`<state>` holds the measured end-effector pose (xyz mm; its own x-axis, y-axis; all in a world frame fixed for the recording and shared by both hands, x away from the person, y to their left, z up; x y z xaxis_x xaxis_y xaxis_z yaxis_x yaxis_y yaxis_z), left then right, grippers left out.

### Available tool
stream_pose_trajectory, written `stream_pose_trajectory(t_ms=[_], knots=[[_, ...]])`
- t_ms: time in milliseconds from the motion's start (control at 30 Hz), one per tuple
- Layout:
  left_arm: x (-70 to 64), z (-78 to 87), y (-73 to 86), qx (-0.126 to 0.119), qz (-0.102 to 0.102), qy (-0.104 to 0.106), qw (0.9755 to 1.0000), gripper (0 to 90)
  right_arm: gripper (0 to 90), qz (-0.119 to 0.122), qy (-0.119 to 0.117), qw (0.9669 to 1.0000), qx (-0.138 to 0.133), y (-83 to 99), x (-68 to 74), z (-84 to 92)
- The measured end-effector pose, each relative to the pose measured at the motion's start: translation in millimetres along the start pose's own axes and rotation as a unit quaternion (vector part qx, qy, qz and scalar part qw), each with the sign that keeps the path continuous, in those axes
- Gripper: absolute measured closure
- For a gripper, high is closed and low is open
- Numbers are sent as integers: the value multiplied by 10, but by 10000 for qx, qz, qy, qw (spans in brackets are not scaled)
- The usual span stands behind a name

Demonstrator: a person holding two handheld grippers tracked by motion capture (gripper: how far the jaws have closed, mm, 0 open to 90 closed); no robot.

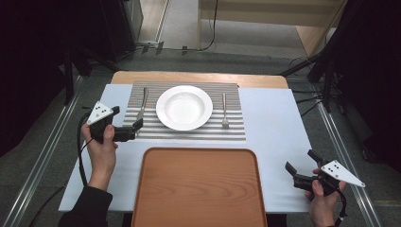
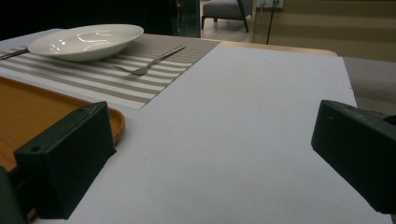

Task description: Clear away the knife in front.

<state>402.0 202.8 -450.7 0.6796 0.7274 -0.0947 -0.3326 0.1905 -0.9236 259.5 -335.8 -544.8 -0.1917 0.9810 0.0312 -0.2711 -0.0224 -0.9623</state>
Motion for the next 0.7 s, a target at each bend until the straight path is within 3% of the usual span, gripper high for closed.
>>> stream_pose_trajectory(t_ms=[333,700], knots=[[95,-230,-134,230,-25,69,9997,0,0,56,7,10000,21,5,13,-8],[320,-521,-185,512,367,80,9980,0,0,69,-11,10000,36,8,18,-11]])
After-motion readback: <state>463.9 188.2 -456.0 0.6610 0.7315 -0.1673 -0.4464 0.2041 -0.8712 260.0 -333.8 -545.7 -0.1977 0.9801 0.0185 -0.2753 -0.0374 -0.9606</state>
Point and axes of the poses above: each handheld gripper's, and its own axes: z roughly backward along the jaws, y roughly out of its underside, x roughly to its left, the point moved 8 cm from there along -z, roughly forward along the jaws, and after that the axes turned 10 degrees about y, right-handed, at the moved point
